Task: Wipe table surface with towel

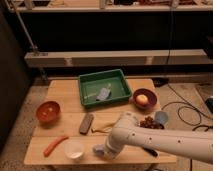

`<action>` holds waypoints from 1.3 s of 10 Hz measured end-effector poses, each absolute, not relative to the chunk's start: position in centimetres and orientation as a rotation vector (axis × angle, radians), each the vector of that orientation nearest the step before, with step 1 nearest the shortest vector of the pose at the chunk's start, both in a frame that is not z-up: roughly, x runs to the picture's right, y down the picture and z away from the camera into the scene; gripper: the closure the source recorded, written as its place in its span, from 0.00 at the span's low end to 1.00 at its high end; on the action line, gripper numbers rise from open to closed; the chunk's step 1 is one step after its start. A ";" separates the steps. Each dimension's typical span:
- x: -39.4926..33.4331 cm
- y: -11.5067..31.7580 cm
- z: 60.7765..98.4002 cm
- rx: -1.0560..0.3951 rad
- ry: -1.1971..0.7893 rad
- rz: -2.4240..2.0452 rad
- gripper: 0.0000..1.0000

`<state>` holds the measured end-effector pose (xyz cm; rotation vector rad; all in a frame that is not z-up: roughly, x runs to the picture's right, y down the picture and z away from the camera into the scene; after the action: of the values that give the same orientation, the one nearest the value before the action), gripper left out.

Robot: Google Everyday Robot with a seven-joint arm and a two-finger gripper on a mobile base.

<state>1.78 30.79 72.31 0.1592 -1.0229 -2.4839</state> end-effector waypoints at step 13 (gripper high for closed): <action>-3.8 28.8 77.2 0.187 -0.949 -2.547 1.00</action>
<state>-3.77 28.84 77.15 0.1868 -0.9489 -2.5473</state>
